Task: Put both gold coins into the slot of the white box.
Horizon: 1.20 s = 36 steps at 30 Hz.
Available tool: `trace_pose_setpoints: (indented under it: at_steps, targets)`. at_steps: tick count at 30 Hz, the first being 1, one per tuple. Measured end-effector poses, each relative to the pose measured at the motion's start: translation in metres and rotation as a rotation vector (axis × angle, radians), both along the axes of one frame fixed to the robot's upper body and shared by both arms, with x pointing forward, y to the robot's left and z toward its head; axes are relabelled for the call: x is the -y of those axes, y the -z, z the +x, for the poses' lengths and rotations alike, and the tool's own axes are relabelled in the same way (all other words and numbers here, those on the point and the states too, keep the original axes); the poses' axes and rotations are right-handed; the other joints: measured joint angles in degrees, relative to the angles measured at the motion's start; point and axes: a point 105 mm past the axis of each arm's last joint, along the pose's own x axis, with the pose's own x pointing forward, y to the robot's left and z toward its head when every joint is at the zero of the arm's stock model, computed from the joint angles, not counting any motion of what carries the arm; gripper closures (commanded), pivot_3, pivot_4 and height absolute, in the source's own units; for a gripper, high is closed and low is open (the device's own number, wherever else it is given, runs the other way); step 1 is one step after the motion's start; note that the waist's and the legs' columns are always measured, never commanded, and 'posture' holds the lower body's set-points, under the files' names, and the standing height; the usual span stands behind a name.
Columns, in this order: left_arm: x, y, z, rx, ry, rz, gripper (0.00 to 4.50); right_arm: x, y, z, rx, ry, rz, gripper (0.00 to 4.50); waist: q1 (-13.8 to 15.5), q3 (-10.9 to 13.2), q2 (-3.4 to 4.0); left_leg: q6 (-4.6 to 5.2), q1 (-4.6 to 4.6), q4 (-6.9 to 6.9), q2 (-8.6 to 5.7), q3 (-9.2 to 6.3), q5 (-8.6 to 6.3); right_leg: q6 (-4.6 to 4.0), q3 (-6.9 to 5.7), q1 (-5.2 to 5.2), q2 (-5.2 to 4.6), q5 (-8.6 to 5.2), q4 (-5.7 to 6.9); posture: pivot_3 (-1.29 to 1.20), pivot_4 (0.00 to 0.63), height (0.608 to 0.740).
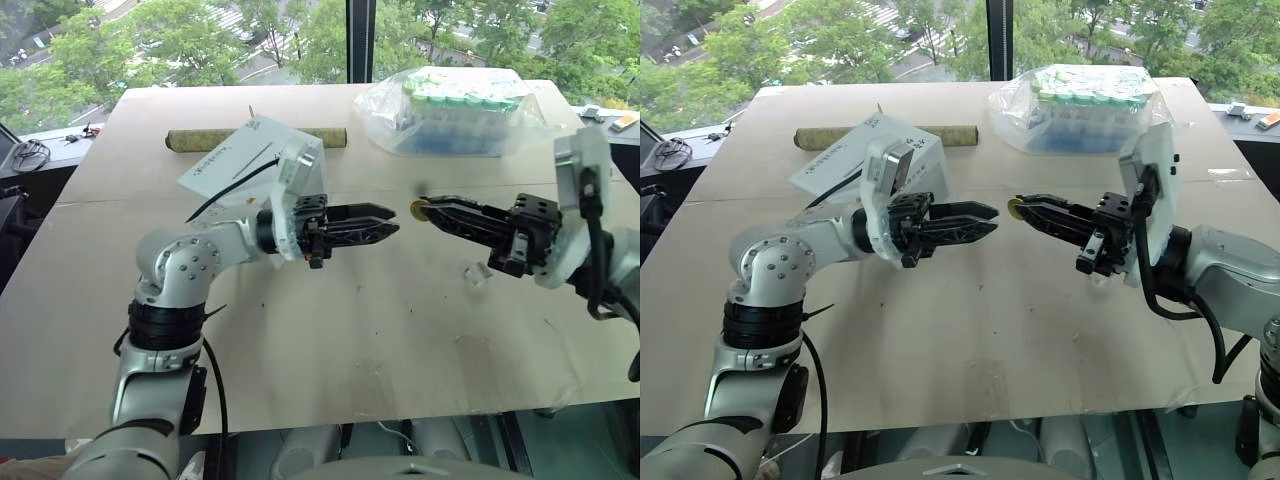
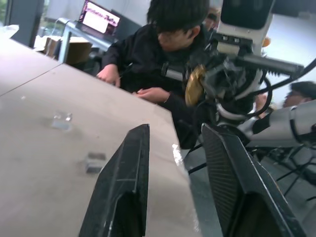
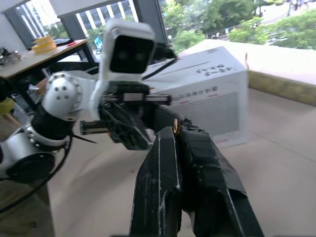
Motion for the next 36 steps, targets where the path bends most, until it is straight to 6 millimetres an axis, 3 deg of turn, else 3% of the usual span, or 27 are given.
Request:
trace_pose_setpoints:
  at_steps: [8,31,35,36]
  targets:
    - [0.011,-0.006,-0.003,-0.024,0.064,-0.031,2.94,-0.008,-0.002,-0.002,-0.006,-0.029,-0.009,4.50,0.0,0.0,-0.01,0.00,0.00,0.00,0.00,-0.01,0.00,0.00,0.00,-0.01,0.01,0.00,0.01,0.00,0.150,0.740]
    - [0.007,-0.013,0.000,-0.051,0.074,-0.067,2.94,-0.005,-0.004,-0.002,0.001,-0.007,-0.013,4.50,0.0,0.0,-0.01,0.00,0.00,0.00,0.00,-0.01,0.00,0.00,0.00,-0.02,0.02,0.00,0.01,0.00,0.150,0.740]
    - [0.008,-0.013,-0.001,-0.057,0.093,-0.080,4.48,-0.005,-0.004,-0.001,0.003,-0.005,-0.011,4.50,0.0,0.0,-0.01,0.00,0.00,0.00,0.00,-0.01,0.00,0.00,0.00,-0.02,0.02,0.00,0.01,0.00,0.150,0.740]
    - [0.007,-0.015,-0.003,-0.060,0.111,-0.093,4.48,-0.005,-0.006,-0.001,0.003,-0.007,0.000,4.50,0.0,0.0,-0.01,0.00,0.00,0.00,0.00,-0.01,0.00,0.00,0.00,-0.02,0.02,0.00,0.00,0.00,0.150,0.740]
